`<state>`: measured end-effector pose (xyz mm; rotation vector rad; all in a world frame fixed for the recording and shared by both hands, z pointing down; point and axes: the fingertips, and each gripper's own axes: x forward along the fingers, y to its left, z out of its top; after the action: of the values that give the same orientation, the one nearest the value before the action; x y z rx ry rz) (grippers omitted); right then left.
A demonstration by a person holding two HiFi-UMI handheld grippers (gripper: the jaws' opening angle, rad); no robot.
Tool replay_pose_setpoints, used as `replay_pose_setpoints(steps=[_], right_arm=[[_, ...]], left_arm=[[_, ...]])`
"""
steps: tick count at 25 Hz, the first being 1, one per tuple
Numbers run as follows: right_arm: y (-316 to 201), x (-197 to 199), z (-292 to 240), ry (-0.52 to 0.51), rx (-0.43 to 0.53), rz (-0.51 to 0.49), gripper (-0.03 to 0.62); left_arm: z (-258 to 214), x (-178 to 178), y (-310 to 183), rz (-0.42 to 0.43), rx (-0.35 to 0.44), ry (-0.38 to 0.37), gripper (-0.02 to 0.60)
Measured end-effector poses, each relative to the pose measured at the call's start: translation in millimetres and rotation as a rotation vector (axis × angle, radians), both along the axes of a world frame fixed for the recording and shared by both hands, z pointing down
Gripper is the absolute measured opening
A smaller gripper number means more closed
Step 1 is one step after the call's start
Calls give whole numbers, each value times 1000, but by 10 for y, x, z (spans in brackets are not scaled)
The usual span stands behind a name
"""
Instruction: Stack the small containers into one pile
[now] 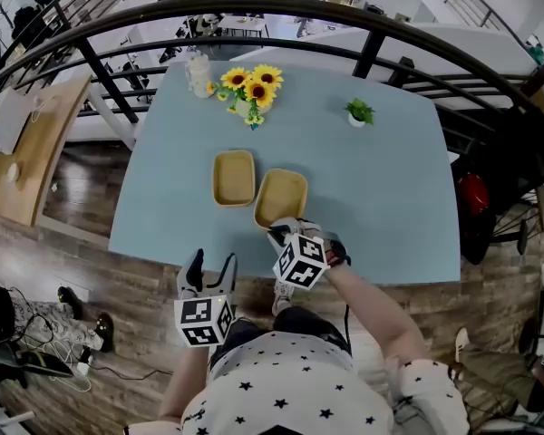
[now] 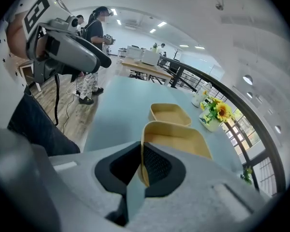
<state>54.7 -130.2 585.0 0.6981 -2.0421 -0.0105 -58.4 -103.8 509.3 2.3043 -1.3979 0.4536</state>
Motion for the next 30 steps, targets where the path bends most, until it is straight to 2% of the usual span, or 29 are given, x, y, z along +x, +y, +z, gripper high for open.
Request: replay_pose_setpoints(steps=[19, 30], right_arm=[[-47, 84, 46, 3, -8, -46, 21], [55, 97, 185, 18, -49, -53, 21]], left_arm=[[34, 44, -112, 12, -3, 5, 285], [38, 21, -126, 14, -10, 3, 285]])
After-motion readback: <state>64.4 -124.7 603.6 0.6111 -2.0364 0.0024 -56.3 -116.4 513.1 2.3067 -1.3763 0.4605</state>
